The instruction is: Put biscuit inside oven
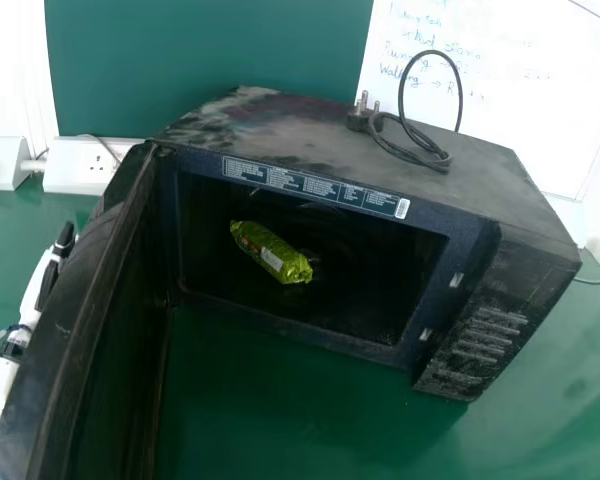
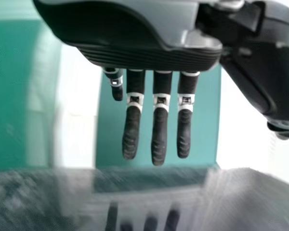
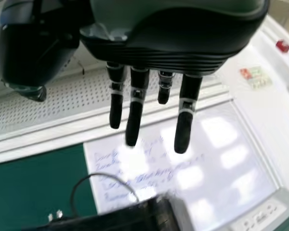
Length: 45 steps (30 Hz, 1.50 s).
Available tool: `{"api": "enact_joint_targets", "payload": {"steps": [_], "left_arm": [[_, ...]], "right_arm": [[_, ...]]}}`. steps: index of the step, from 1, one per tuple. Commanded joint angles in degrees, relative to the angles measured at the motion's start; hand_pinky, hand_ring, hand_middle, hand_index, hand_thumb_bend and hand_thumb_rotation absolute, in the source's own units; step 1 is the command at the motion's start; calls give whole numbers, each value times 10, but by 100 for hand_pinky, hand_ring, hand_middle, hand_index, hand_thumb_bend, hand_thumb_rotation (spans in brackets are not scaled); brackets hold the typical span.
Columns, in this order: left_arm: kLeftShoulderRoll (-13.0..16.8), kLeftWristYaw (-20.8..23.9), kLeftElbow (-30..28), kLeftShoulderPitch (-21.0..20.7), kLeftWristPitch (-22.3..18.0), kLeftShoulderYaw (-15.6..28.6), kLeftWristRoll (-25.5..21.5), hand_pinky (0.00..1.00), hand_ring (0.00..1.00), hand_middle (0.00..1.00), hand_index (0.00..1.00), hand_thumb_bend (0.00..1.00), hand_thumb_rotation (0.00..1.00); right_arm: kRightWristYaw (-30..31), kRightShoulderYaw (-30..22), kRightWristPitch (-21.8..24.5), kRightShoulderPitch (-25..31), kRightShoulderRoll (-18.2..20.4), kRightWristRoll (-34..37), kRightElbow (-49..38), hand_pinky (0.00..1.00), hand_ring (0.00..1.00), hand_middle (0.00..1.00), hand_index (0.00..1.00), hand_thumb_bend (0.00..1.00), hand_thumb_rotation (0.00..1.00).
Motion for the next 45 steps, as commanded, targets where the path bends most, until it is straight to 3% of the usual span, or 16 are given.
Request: {"api": "enact_joint_targets", "payload": {"steps": [1,7,15,18,23,30,34,39,45], "left_arm": [[-7,-11,-21,17,-31,-5,-1,29,34,41,49,52,8],[-9,-20,-47,35,-114,-32,37,30,36,43,49,52,8],[-10,5,-79,54,-155,-62,88,30,35,43,49,52,8],[-7,12,-80,55,-171,-73,107,28,34,43,49,52,7],[-1,16,-88,60,-186,-96,135,28,33,40,49,52,7],[13,27,-99,64,-203,-115,169,30,33,39,49,52,6],[22,33,-112,66,-199,-125,181,28,31,38,49,52,6],[28,41,-115,67,-196,-129,187,27,30,37,49,52,6],[34,44,-111,67,-196,-132,185,27,30,38,49,52,7]], "right_arm": [[-15,-13,-1,0,10,-4,11,27,36,48,73,82,50],[-27,-22,-7,3,9,-9,32,25,35,45,71,96,61],[-32,-25,-20,2,17,0,33,21,29,39,69,99,61],[-34,-22,-17,4,15,-8,31,23,33,43,70,98,61],[-30,-23,-21,2,16,2,31,28,37,48,70,96,59],[-30,-22,-20,2,16,3,29,27,36,46,69,94,59],[-32,-23,-18,-1,20,10,26,22,30,44,68,95,56],[-39,-20,-21,1,21,4,25,36,43,51,68,91,56],[-33,-20,-17,0,18,13,23,38,43,50,68,89,53]]}}
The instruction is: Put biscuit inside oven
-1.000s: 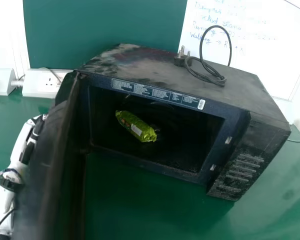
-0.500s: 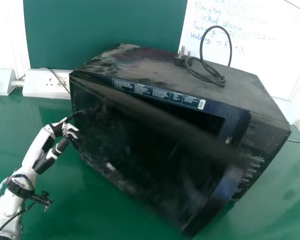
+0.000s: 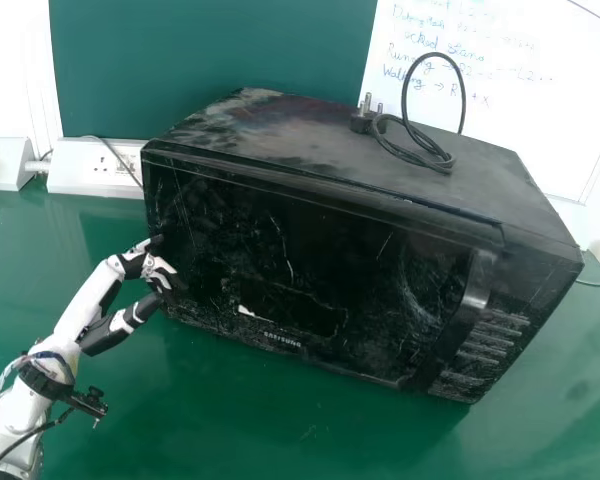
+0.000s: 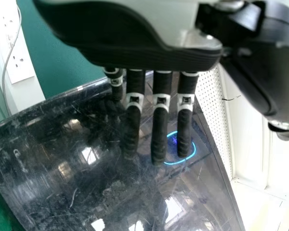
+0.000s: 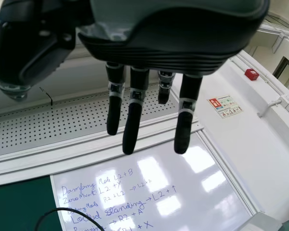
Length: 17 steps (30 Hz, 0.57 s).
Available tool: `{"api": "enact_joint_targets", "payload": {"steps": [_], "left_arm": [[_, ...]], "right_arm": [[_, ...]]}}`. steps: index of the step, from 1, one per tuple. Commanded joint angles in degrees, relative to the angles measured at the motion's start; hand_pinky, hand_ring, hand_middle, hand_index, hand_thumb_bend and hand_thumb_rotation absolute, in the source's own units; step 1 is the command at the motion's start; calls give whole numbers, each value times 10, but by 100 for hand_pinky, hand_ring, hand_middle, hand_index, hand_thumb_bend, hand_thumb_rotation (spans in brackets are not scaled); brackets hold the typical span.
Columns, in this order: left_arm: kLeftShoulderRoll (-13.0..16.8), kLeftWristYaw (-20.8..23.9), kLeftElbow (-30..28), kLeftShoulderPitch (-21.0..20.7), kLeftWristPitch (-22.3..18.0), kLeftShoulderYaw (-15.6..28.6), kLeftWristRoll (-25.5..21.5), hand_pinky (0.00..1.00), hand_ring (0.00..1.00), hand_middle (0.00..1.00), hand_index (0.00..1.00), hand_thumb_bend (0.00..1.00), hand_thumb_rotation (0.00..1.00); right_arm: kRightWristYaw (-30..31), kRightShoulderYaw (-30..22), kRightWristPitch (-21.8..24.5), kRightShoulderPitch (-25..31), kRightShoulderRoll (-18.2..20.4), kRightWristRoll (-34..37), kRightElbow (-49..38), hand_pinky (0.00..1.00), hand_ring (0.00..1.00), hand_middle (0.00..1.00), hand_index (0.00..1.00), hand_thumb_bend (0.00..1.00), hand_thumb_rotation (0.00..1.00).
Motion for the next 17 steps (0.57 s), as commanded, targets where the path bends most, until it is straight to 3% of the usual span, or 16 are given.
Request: {"api": "enact_joint_targets", "payload": {"steps": [1,5,13,17], "left_arm": [[5,-4,-5,3,-4,-14,5,27,30,38,49,52,6],[6,-5,-5,2,-1,-15,1,27,30,37,49,52,6],[11,8,39,-11,-12,-5,1,28,32,39,49,52,6],[6,0,84,-28,54,20,-73,28,33,41,49,51,7]], "right_arm": [[-1,0,2,-1,2,6,-4,38,43,50,68,89,52],[2,-6,-10,5,-1,9,1,37,42,51,70,92,55],[0,-2,-22,13,-6,-10,-2,27,35,46,70,86,54],[-2,0,-28,5,0,1,3,31,39,50,68,85,51]]}}
